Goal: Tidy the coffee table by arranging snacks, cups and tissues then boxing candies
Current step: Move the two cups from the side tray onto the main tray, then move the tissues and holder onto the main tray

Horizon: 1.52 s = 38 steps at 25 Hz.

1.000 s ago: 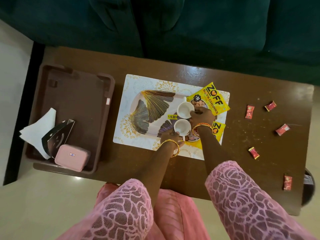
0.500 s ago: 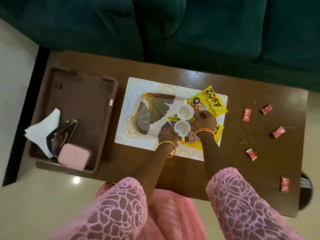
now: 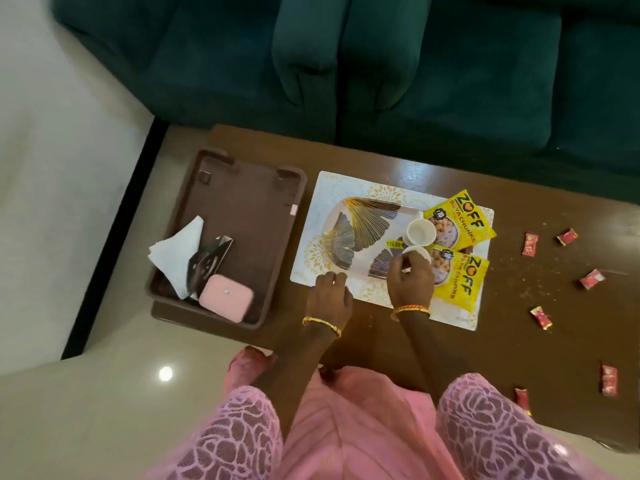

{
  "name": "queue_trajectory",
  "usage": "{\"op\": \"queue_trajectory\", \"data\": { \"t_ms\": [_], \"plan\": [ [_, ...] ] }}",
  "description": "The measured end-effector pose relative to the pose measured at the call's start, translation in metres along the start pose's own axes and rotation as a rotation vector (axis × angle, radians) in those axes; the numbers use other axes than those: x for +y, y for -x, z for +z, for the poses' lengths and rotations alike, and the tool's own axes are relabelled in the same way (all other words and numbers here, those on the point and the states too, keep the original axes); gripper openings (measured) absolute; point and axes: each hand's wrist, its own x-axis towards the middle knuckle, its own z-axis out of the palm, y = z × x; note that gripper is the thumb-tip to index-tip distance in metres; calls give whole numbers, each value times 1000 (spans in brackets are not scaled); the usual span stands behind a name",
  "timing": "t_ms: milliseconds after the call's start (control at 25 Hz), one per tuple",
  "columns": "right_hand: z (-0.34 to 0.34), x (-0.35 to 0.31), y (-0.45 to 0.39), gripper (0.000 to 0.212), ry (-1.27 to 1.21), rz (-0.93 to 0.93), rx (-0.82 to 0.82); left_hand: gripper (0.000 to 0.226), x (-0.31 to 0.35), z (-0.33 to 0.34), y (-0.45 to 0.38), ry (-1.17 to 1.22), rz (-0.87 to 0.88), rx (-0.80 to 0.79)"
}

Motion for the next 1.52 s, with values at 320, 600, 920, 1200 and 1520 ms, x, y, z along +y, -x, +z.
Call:
{"op": "queue_trajectory", "data": {
  "t_ms": [320,600,920,1200,1520],
  "plan": [
    [76,-63,107,28,117,-69,-334,33,-139,-35,52,-27,-109,15],
    [154,-133,149,26,204,-118,-569,30,-253,-77,61,216,-384,189],
    [256,-217,138,11,267,-318,-717,57,-330,-96,17,752,-830,224],
    [293,-212,133,18,365,-256,-728,60,-353,-88,-24,857,-817,221],
    [290,-235,121,65,492,-367,-756,28,-349,-109,0,535,-465,324]
  ]
}}
